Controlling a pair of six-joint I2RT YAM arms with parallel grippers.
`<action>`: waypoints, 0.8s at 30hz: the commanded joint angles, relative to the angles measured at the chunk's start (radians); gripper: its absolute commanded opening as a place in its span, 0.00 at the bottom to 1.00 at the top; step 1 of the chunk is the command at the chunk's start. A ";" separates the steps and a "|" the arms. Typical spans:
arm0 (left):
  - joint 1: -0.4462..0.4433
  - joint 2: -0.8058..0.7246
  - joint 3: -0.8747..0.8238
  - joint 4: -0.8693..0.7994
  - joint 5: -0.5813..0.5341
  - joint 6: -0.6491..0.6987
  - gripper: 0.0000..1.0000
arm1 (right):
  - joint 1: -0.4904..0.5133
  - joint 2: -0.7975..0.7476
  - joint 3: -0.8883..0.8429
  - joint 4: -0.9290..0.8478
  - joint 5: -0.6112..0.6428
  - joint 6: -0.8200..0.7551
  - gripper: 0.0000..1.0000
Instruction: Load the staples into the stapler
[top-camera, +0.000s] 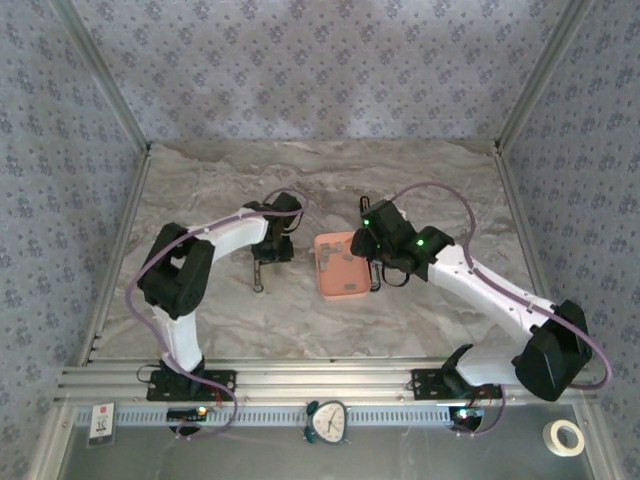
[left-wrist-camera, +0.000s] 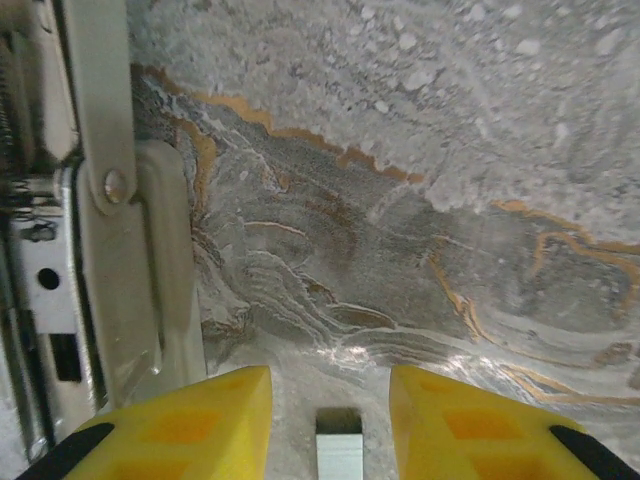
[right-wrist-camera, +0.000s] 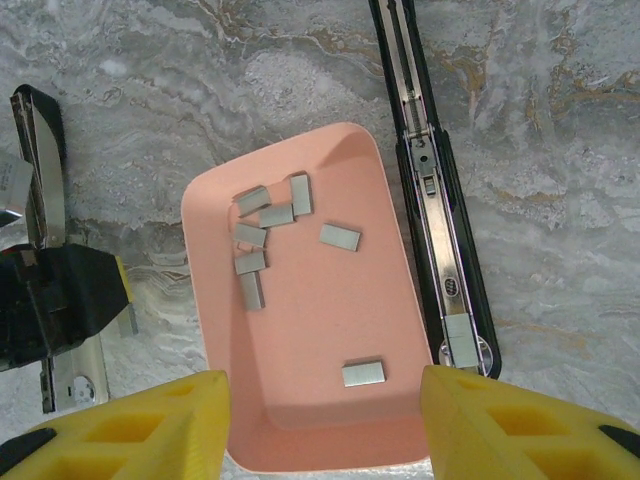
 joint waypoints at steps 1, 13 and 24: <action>-0.009 0.028 0.026 -0.026 0.020 -0.019 0.36 | -0.008 -0.023 -0.007 -0.002 0.001 -0.004 0.54; -0.019 0.027 0.009 -0.029 0.060 -0.030 0.33 | -0.013 -0.037 -0.013 0.001 0.004 0.000 0.54; -0.031 -0.027 -0.025 -0.040 0.068 -0.041 0.35 | -0.011 -0.040 -0.016 0.018 0.023 0.004 0.54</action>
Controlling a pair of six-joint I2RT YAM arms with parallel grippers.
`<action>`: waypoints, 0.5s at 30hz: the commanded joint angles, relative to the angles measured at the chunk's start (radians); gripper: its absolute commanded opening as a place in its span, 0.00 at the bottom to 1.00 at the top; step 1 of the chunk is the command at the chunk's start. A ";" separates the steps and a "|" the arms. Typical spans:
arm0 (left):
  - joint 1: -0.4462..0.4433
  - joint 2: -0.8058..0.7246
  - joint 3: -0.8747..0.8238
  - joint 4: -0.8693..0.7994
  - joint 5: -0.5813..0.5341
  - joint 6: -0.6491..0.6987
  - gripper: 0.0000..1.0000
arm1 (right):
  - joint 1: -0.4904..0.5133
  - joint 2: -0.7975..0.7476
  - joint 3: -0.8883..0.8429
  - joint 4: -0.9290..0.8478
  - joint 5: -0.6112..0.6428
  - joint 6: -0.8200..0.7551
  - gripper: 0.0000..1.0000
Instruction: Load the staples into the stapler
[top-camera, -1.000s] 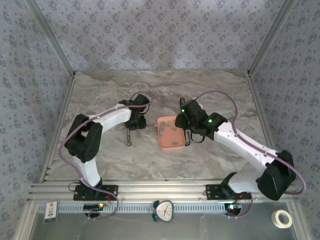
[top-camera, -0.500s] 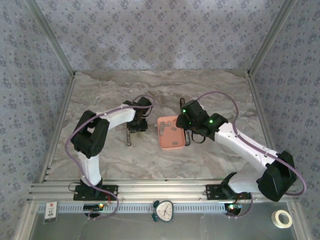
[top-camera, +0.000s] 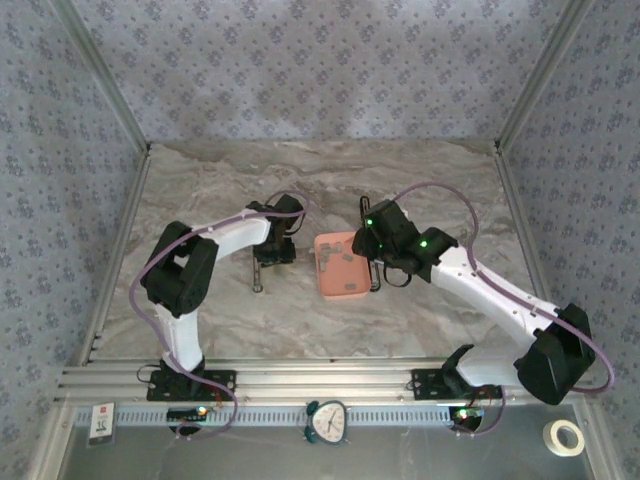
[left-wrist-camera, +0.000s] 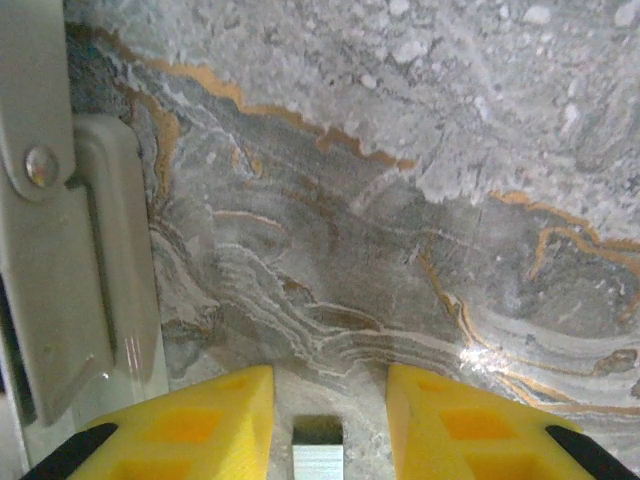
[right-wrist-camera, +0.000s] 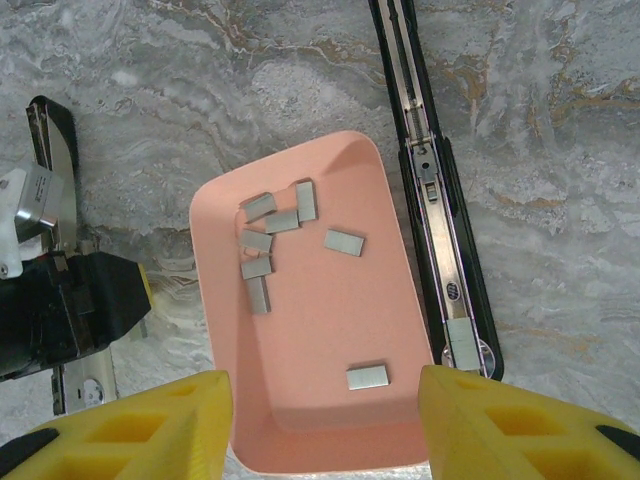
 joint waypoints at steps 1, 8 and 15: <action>-0.019 -0.039 -0.021 -0.049 0.039 -0.014 0.34 | -0.005 -0.019 -0.006 0.005 0.028 0.004 0.54; -0.021 -0.059 -0.041 -0.052 0.042 -0.017 0.33 | -0.002 -0.026 -0.016 0.005 0.031 0.005 0.53; -0.020 -0.061 -0.052 -0.043 0.022 -0.014 0.25 | 0.000 -0.031 -0.022 0.005 0.036 0.008 0.53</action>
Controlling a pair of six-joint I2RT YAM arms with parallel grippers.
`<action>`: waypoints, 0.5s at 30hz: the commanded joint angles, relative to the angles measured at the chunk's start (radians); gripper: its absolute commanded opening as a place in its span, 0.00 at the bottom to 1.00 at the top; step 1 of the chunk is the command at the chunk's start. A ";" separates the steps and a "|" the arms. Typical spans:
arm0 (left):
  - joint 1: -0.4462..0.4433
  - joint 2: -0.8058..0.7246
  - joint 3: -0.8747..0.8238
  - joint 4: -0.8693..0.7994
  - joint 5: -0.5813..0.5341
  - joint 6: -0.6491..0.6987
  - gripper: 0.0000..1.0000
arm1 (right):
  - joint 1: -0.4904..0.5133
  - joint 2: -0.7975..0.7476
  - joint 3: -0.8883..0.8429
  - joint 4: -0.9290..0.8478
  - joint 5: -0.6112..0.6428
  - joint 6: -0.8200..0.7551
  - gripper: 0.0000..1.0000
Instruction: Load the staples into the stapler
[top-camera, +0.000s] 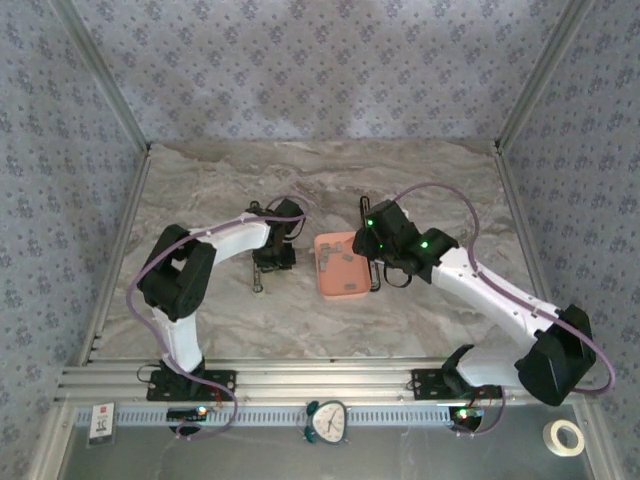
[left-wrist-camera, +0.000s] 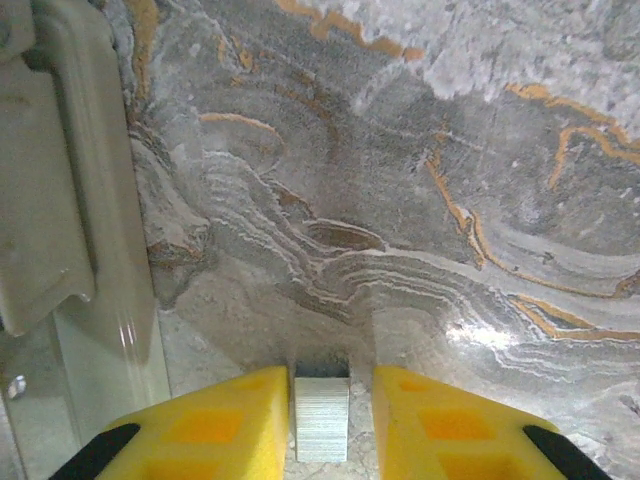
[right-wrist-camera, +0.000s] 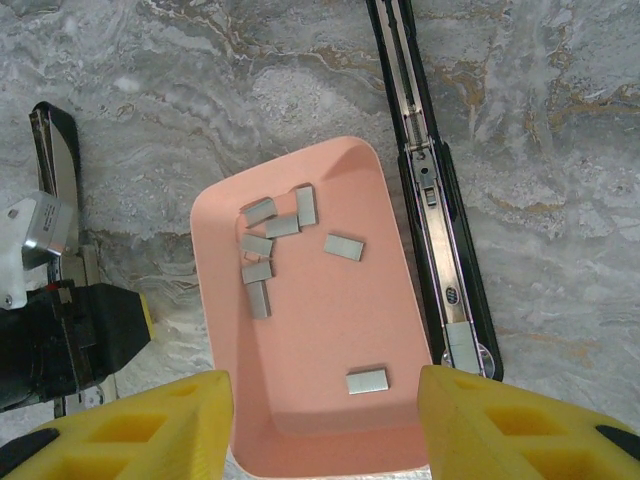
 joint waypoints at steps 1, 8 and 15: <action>-0.006 -0.029 -0.012 -0.026 -0.010 -0.003 0.23 | 0.001 -0.023 -0.015 -0.005 0.029 0.008 0.53; -0.007 -0.026 0.002 -0.025 -0.026 0.013 0.17 | 0.002 -0.042 -0.026 -0.005 0.039 0.013 0.53; -0.005 -0.106 0.046 -0.064 -0.048 0.037 0.15 | 0.003 -0.060 -0.038 -0.005 0.052 0.014 0.53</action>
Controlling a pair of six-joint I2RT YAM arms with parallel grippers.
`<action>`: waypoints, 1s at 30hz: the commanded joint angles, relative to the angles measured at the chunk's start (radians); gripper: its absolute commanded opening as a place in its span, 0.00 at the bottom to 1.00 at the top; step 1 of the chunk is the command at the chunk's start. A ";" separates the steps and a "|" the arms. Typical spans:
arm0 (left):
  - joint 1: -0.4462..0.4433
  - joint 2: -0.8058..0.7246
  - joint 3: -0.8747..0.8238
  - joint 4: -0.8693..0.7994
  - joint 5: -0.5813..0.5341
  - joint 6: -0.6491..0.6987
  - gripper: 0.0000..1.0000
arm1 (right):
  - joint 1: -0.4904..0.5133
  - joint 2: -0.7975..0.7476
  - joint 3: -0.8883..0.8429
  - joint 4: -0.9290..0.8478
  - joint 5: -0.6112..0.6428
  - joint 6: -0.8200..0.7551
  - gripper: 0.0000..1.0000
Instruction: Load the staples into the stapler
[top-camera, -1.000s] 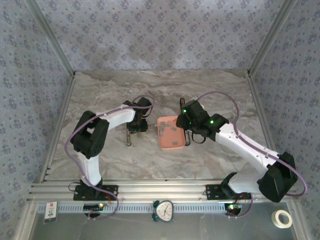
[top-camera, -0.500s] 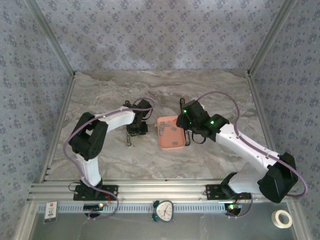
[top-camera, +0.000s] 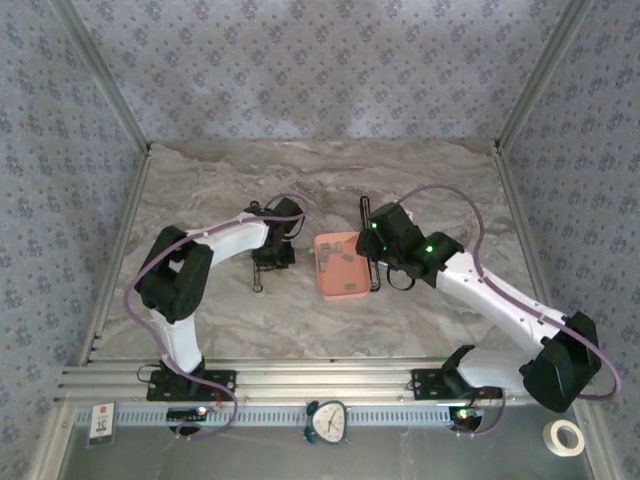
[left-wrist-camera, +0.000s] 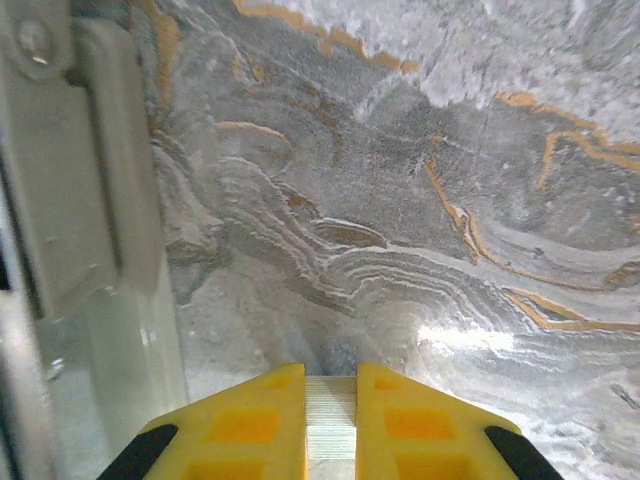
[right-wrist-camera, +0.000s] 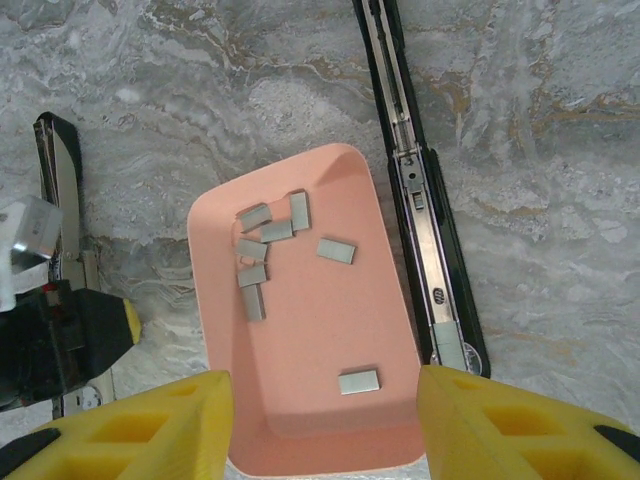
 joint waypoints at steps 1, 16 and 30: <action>-0.004 -0.095 0.054 -0.062 -0.036 0.028 0.15 | 0.003 -0.017 -0.013 0.020 0.032 0.013 0.53; 0.248 -0.330 -0.057 -0.203 0.052 0.170 0.15 | 0.015 0.046 0.018 0.057 -0.006 -0.014 0.53; 0.395 -0.235 -0.221 -0.076 0.068 0.240 0.15 | 0.018 0.056 0.024 0.048 -0.004 -0.019 0.53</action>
